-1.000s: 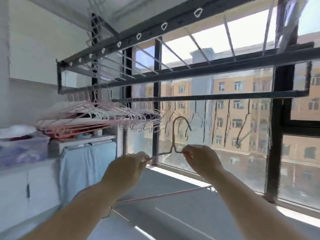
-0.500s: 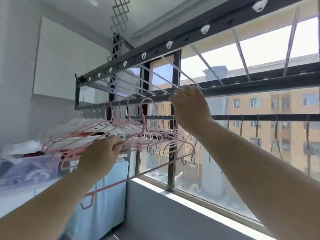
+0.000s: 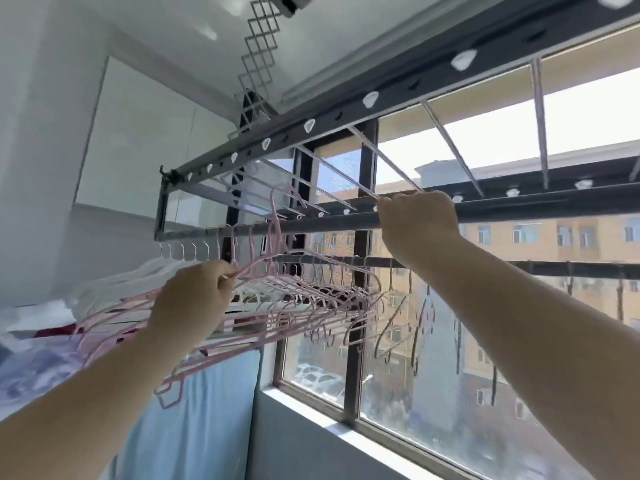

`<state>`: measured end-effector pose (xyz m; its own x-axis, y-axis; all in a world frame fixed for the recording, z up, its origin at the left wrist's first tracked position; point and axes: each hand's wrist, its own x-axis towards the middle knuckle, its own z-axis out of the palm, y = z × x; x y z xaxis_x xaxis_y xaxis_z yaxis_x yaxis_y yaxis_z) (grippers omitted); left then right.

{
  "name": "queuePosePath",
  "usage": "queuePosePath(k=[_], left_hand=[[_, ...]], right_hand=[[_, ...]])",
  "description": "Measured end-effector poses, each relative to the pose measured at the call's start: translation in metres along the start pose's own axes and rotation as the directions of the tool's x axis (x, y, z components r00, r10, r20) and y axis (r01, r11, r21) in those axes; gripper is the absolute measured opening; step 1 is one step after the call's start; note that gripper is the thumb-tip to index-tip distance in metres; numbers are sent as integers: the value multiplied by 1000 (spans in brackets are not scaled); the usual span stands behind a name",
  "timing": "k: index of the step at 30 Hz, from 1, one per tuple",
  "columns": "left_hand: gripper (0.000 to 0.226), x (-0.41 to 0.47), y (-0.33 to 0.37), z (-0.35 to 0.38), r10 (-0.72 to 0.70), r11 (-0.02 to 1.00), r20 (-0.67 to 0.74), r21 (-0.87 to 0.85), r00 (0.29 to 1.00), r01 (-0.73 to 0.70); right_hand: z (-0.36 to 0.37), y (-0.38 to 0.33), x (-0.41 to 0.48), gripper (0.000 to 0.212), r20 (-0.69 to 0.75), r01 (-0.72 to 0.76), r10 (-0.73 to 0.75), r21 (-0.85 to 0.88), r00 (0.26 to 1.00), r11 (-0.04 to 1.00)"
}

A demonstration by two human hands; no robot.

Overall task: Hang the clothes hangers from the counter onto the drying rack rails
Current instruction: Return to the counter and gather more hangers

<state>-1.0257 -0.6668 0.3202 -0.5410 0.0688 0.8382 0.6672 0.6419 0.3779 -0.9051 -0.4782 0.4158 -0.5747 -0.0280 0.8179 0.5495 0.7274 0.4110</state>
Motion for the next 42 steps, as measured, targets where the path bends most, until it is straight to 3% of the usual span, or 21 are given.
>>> queuePosePath(k=[3, 11, 18, 22, 25, 27, 32, 34, 37, 42], left_hand=[[25, 11, -1, 7, 26, 999, 78, 35, 997, -29], [25, 12, -5, 24, 80, 997, 131, 2, 988, -81], [24, 7, -18, 18, 101, 995, 171, 1, 980, -103], [26, 3, -16, 3, 166, 984, 93, -77, 982, -159], [25, -12, -15, 0, 239, 953, -48, -181, 970, -244], [21, -26, -11, 4, 299, 920, -58, -247, 952, -304], [15, -66, 12, 20, 359, 852, 156, -458, 920, -255], [20, -84, 25, 25, 377, 827, 265, -528, 888, -193], [33, -112, 49, 34, 386, 782, 434, -622, 814, -39], [35, -168, 125, 43, 417, 666, 509, -735, 753, 127]], right_hand=[[0, -3, 1, 21, -7, -13, 13, -25, 1000, 1000], [-5, -7, -4, 16, -42, -28, 27, -36, 999, 999], [-12, -9, -13, 24, -61, -47, 46, -23, 997, 999], [-11, -13, -23, 30, -118, -56, 54, -13, 992, 998], [-1, -19, -39, 28, -302, -26, 12, -43, 953, 999], [6, -20, -55, 29, -363, -15, 6, -23, 932, 1000], [12, -16, -103, 36, -187, 7, 7, 72, 982, 997], [-1, -9, -126, 29, -16, -28, 29, 70, 999, 997], [-19, 12, -167, 29, 290, -141, 122, 47, 949, 989], [-50, 80, -257, 31, 483, -315, 297, -44, 824, 948]])
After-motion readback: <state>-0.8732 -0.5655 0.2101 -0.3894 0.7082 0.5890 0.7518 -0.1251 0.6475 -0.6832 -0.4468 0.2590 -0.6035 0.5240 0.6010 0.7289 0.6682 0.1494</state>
